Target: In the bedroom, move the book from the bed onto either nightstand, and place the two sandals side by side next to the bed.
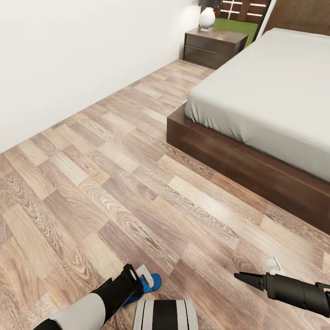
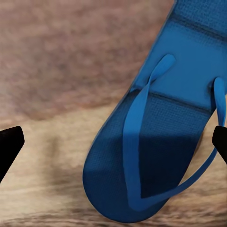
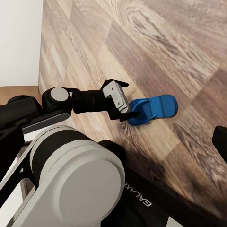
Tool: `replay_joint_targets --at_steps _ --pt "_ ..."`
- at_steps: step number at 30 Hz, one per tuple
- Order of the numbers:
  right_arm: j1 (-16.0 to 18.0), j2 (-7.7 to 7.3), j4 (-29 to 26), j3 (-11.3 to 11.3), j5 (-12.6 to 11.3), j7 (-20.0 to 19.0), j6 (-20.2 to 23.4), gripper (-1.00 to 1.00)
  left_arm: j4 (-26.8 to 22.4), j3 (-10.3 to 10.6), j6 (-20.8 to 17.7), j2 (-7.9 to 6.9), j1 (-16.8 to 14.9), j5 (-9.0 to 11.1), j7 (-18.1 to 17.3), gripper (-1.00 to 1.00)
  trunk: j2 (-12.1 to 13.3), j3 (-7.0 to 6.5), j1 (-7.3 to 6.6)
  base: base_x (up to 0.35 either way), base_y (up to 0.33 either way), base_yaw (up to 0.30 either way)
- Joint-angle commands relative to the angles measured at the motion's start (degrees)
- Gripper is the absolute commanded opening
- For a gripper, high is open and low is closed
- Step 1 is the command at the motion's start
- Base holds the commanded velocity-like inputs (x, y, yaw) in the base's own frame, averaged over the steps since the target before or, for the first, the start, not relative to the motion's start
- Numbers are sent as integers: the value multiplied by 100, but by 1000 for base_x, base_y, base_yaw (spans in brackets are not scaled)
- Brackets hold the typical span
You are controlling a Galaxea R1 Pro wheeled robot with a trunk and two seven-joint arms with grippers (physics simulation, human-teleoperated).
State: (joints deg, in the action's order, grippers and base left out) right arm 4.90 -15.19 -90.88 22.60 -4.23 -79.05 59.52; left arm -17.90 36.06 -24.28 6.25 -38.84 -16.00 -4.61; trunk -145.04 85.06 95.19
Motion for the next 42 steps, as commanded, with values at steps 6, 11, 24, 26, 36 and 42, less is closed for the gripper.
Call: replay_joint_targets --at_steps 6,11,24,26,36,42 --pt "2 -1 0 1 -17 -6 48 100 -7 5 -21 -1 -1 -59 -41 100 -1 3 -1 0 0 0" --pt "2 -1 0 2 -17 -6 48 100 -9 9 -15 -1 -1 -50 -48 100 -1 3 -1 0 0 0" --pt "2 -1 0 2 -17 -6 48 100 -13 12 39 -1 6 -55 -320 100 -1 3 -1 0 0 0" --pt "2 -1 0 1 -17 -6 48 100 -16 13 42 -1 7 -57 -351 100 -1 3 -1 0 0 0" --pt "2 -1 0 4 -17 -6 48 100 -7 15 48 -1 8 -63 -397 100 -1 3 -1 0 0 0" --pt "2 -1 0 4 -17 -6 48 100 -9 15 53 -1 6 -67 -401 100 -1 3 -1 0 0 0"
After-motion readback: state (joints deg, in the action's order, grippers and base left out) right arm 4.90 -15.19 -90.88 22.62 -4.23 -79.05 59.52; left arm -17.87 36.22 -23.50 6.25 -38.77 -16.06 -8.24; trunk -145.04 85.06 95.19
